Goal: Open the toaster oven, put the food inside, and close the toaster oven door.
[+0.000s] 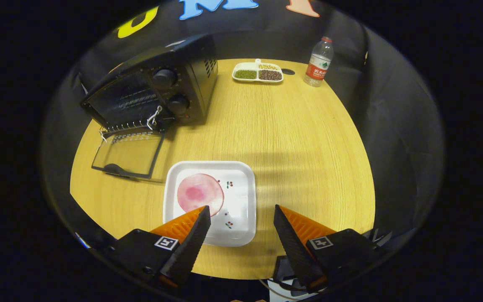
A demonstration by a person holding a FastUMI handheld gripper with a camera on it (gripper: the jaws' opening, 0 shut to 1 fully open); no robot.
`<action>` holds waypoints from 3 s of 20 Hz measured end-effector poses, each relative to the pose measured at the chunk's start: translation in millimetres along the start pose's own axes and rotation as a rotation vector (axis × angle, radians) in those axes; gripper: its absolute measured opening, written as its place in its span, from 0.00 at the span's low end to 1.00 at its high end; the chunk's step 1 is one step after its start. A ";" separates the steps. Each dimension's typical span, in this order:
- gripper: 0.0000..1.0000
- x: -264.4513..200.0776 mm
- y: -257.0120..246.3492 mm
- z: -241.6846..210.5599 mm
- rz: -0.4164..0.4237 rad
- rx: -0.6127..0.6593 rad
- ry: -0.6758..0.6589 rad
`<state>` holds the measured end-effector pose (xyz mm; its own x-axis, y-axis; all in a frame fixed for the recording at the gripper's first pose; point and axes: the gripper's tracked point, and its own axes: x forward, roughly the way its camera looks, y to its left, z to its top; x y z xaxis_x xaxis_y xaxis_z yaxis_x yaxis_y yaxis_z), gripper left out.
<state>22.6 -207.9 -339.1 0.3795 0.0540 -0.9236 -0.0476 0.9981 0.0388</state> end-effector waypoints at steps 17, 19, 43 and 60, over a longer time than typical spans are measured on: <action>0.53 35.5 0.6 -11.5 0.105 0.058 0.189; 0.21 38.8 -7.4 -9.6 0.110 0.160 0.203; 0.02 0.8 1.6 -22.8 0.345 0.913 0.033; 0.02 -27.1 145.9 36.2 0.506 0.993 -0.122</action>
<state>38.8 -62.6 -294.6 0.6157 0.4085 -0.6738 0.5155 0.4378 0.7366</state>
